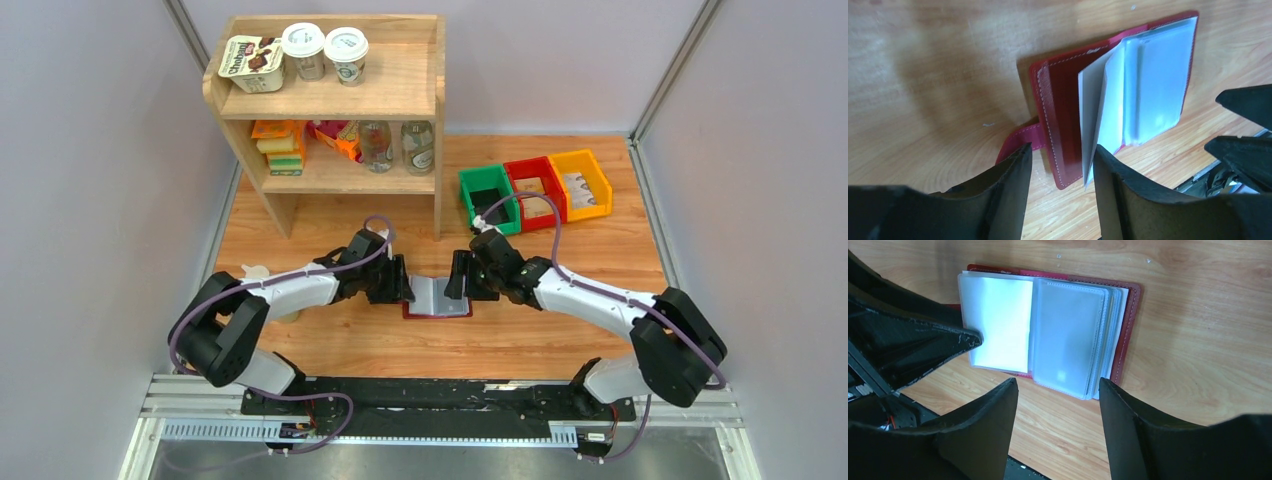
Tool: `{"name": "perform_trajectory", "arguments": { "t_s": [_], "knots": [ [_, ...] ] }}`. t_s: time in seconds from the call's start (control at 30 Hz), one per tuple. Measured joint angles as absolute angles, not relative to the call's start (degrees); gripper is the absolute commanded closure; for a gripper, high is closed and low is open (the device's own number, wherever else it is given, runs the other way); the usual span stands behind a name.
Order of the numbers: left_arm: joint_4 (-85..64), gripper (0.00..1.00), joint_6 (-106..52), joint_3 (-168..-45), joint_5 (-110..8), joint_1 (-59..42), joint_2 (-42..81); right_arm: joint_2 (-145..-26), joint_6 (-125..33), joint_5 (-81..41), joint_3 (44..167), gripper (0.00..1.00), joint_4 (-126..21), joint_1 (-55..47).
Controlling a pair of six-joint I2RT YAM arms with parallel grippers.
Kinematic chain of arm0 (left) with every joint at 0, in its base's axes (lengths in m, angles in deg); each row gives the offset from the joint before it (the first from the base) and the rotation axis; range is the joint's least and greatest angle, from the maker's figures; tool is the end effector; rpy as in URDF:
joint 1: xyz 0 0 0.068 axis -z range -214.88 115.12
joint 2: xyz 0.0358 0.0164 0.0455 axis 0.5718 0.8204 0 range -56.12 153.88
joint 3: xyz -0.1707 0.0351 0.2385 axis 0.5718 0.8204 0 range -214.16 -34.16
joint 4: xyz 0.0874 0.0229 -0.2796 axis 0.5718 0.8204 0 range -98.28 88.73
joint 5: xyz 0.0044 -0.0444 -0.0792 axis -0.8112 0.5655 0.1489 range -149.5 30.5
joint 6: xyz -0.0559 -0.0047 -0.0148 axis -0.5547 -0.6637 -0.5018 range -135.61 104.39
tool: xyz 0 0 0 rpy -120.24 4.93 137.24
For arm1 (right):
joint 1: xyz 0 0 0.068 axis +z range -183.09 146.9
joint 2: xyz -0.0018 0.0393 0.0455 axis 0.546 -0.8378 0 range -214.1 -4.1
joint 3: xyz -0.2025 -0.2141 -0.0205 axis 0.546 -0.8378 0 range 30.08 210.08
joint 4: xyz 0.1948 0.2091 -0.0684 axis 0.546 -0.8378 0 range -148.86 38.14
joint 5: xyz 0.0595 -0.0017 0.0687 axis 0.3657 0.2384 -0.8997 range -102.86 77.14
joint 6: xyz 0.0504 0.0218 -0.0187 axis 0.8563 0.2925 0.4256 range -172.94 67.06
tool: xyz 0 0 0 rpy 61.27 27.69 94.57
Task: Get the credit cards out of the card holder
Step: Remove the credit card from the card holder.
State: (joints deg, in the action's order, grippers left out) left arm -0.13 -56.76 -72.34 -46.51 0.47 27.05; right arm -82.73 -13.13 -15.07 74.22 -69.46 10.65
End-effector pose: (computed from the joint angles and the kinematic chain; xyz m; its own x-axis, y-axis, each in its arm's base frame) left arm 0.2347 -0.1780 0.1521 -0.9348 -0.1230 -0.3333 0.0780 0.8443 -0.5302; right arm 0.2146 0.2076 0.1953 -0.8912 0.0327 -0.4525 -0.1790 0.8912 0.4169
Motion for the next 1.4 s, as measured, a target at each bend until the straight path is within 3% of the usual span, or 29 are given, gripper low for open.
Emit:
{"name": "perform_trajectory", "arguments": {
  "t_s": [0.03, 0.17, 0.3, 0.93, 1.4],
  "knots": [
    [-0.64, 0.58, -57.39, -71.75, -46.51, 0.69, 27.29, -83.39, -13.13, -14.86, 74.2, 0.38, -69.11, 10.74],
    [-2.25, 0.67, -59.49, -70.39, -46.49, 1.44, 27.97, -85.38, -13.13, -14.81, 74.15, 0.4, -68.13, 10.98],
    [-4.07, 0.7, -61.39, -69.39, -46.51, 2.42, 28.1, -86.93, -13.28, -14.81, 74.15, 0.41, -67.45, 11.55],
    [-9.62, 0.74, -66.72, -66.92, -46.38, 4.45, 28.36, -89.64, -13.98, -11.45, 74.44, 0.4, -67.23, 13.58],
    [-14.93, 0.75, -69.87, -64.18, -45.24, 4.82, 28.39, -94.58, -14.7, -27.49, 77.74, 0.39, -58.65, 16.75]
  ]
}}
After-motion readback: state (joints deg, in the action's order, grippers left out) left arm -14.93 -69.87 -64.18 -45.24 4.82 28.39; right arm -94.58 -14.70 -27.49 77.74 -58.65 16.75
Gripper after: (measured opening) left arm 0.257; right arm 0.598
